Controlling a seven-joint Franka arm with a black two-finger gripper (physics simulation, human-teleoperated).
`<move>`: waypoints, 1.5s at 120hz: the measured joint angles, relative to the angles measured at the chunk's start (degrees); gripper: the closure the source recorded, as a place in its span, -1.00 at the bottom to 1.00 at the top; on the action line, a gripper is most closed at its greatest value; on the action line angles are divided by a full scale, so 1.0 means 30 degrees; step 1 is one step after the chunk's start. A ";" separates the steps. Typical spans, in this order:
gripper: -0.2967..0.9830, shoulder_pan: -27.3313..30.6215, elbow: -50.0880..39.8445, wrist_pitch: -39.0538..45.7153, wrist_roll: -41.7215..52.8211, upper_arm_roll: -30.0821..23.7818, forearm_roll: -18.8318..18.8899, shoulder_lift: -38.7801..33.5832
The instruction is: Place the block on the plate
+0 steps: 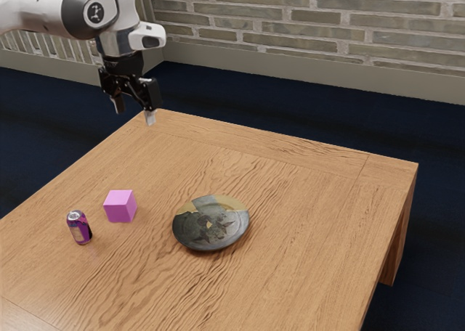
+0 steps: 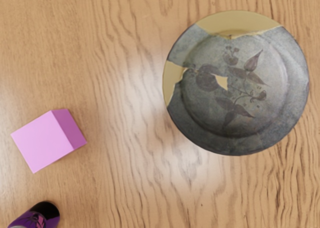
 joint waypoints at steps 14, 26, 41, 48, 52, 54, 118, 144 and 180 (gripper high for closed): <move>-0.54 -0.0646 -0.0683 0.0177 0.0165 0.0696 -0.0029 0.0049; -0.54 -0.1214 -0.2308 0.0883 0.0244 0.1544 -0.0133 0.0221; -0.53 -0.0996 -0.3021 0.1858 0.0034 0.2667 -0.0793 0.1645; -0.54 -0.0596 -0.3059 0.2285 -0.0423 0.3078 -0.0976 0.2437; -0.54 -0.0555 -0.3066 0.2575 -0.0769 0.3376 -0.1027 0.2883; -0.54 -0.0536 -0.3069 0.2737 -0.0946 0.3501 -0.1048 0.3077; -0.54 0.0894 -0.5165 1.0444 -0.5480 0.4630 -0.0816 0.6588; -0.54 0.0916 -0.5801 1.1935 -0.6483 0.4594 -0.0796 0.6827; -0.45 0.1072 -0.6054 1.2664 -0.7437 0.4276 -0.1076 0.7406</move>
